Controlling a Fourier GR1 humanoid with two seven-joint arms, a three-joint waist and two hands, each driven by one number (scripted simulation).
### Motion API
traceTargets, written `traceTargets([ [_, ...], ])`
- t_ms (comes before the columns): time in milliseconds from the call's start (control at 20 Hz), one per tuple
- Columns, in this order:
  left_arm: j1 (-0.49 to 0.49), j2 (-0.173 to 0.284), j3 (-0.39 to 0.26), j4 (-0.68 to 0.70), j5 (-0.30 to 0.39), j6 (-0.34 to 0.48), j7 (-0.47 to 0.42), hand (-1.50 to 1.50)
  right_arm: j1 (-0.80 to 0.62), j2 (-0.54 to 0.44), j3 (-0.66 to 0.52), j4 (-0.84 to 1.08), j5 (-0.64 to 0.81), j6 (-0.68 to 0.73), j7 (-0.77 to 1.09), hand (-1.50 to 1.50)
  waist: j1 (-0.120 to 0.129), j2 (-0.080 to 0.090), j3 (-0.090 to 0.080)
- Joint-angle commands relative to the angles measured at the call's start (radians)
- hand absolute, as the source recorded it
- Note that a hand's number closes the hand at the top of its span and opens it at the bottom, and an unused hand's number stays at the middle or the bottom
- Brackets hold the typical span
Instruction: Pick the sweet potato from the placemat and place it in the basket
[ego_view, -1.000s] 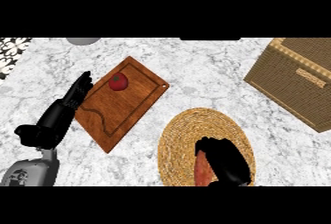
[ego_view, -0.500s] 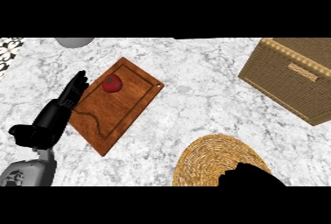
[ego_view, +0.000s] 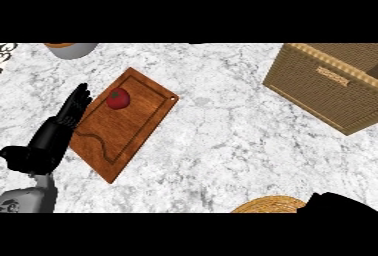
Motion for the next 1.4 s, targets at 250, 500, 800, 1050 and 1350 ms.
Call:
traceTargets([
  [250,0.023,0.015,0.009,-0.025,0.014,-0.019,-0.001,0.0,0.06,-0.257,-0.395,0.187,-0.432,0.193,-0.326,1.5,0.0,-0.006,-0.003],
  [500,-0.001,0.007,0.001,-0.016,0.001,-0.007,-0.005,0.0,0.051,-0.404,-0.608,0.378,-0.621,0.334,-0.418,1.5,0.016,-0.002,-0.005],
  [800,-0.033,-0.008,-0.022,0.011,0.002,-0.022,-0.009,0.0,0.018,-0.506,-0.727,0.593,-0.786,0.5,-0.379,1.5,0.075,0.008,-0.007],
  [1050,-0.016,-0.024,-0.053,0.028,-0.02,-0.032,-0.05,0.0,-0.079,-0.502,-0.715,0.676,-0.891,0.528,-0.229,1.5,0.112,0.011,-0.008],
  [1350,-0.133,-0.025,-0.056,0.08,-0.011,-0.05,-0.009,0.0,-0.296,-0.462,-0.639,0.805,-0.971,0.505,-0.013,1.5,0.143,0.019,-0.007],
])
